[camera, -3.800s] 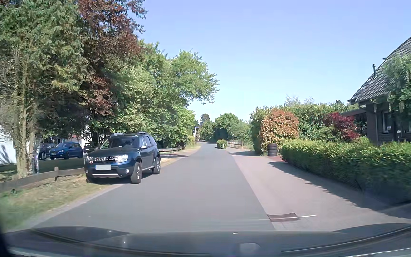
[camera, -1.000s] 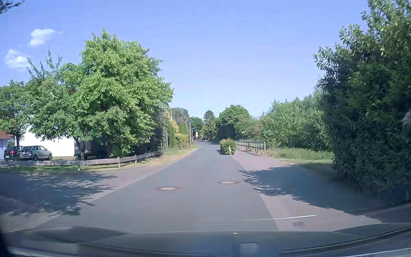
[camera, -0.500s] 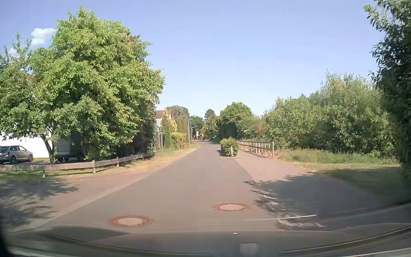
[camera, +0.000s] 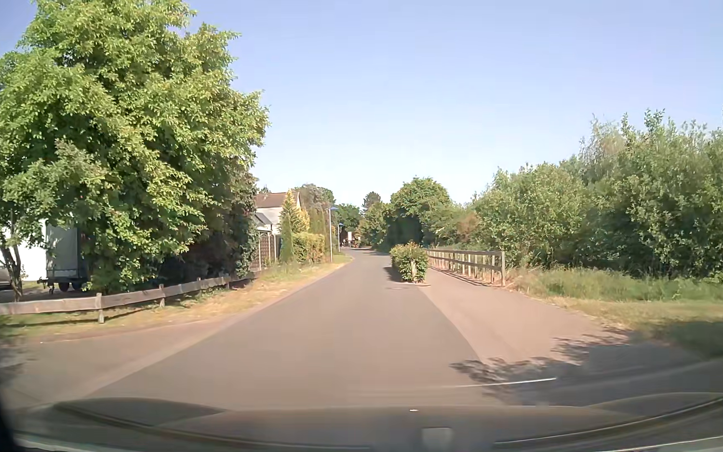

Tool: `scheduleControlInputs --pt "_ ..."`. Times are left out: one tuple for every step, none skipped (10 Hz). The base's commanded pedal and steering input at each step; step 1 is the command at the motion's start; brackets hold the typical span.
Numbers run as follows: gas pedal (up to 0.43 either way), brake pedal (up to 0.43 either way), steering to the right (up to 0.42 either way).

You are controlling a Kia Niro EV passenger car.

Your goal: Follow the waypoints while adhering to traffic rules and regulations

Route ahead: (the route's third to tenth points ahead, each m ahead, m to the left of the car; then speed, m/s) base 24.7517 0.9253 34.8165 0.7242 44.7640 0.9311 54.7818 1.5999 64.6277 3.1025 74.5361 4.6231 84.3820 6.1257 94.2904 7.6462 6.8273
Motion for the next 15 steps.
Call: scheduleControlInputs --pt "0.087 0.006 -0.016" --pt "0.087 0.006 -0.018" --pt "0.087 0.006 -0.023" --pt "0.087 0.006 -0.031" --pt "0.087 0.006 -0.039" --pt "0.087 0.006 -0.045" --pt "0.087 0.006 -0.047" --pt "0.087 0.006 -0.046" --pt "0.087 0.006 -0.047" --pt "0.087 0.006 -0.047" --pt "0.087 0.006 -0.046" --pt "0.087 0.006 -0.047" --pt "0.087 0.006 -0.046" --pt "0.087 0.006 -0.045" --pt "0.087 0.006 -0.041"
